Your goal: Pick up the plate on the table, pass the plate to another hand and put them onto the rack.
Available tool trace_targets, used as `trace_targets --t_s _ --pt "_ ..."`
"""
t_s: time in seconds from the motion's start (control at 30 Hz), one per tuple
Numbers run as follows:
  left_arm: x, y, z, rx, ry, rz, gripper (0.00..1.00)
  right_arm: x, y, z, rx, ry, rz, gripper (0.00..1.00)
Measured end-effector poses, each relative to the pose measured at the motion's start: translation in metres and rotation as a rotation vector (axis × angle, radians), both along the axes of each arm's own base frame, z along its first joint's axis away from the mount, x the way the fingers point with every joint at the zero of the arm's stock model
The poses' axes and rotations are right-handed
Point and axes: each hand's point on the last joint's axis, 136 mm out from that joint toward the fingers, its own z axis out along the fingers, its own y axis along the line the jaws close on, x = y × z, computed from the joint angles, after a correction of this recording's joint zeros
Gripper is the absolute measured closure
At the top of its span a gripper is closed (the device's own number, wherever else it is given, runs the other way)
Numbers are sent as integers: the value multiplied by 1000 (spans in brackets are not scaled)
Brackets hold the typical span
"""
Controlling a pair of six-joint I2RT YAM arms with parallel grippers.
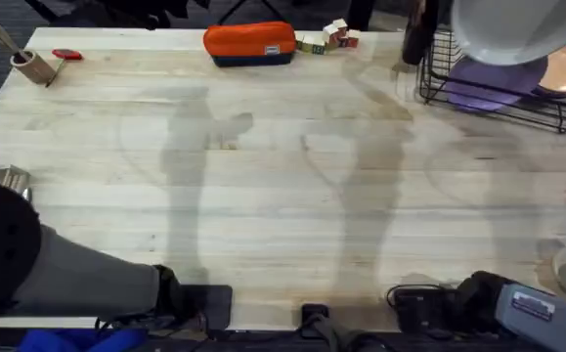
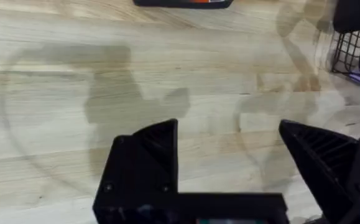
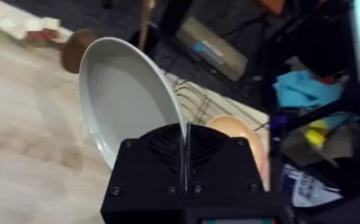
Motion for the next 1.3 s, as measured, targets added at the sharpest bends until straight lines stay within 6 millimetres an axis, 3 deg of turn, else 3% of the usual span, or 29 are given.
trace_targets --t_s 0.17,0.73,1.3 --pt "0 0 0 -3 1 4 6 0 -15 9 -81 -32 -9 973" --pt "0 0 0 -3 1 4 6 12 -32 55 -303 -206 3 974" --pt "0 0 0 -4 2 7 7 52 -60 56 -471 -281 7 975"
